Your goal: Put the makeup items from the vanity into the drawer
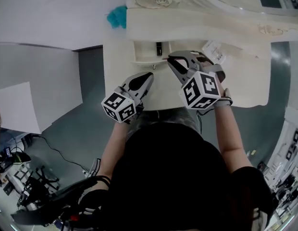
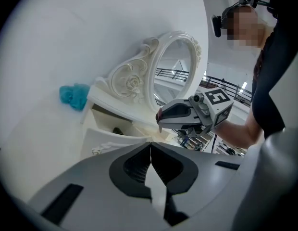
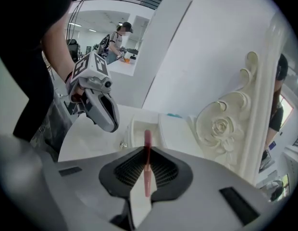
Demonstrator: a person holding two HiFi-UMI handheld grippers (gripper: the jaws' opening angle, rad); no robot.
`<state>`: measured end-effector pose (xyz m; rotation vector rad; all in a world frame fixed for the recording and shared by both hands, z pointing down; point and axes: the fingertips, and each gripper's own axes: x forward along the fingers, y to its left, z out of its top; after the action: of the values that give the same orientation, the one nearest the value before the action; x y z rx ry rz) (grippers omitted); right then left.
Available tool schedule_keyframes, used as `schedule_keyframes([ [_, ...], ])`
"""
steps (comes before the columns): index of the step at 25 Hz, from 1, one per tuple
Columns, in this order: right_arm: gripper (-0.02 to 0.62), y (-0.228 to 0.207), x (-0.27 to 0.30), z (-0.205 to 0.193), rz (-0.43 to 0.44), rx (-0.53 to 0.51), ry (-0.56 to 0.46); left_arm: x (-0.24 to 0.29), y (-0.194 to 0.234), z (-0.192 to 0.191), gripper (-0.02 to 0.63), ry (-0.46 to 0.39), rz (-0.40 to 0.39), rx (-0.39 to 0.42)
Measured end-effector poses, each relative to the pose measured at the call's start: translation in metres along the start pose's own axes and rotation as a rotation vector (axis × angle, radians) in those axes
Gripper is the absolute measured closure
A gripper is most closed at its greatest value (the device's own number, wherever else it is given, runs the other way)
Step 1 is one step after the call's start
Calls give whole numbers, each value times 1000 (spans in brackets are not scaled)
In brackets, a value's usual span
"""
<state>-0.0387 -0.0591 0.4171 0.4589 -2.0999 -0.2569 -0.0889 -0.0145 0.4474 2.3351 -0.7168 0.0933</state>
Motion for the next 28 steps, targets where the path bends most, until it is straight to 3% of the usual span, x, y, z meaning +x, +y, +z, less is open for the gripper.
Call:
schedule_keyframes([
  [5, 543, 2, 26, 33, 30, -22, -26, -32, 18, 0, 591, -59, 75, -32],
  [16, 543, -12, 90, 48, 95, 398, 43, -66, 46, 4, 591, -137, 177, -84],
  [21, 543, -9, 105, 28, 95, 414, 169, -66, 54, 9, 591, -144, 181, -82],
  [28, 538, -5, 109, 30, 110, 451, 141, -64, 56, 14, 591, -142, 180, -76],
])
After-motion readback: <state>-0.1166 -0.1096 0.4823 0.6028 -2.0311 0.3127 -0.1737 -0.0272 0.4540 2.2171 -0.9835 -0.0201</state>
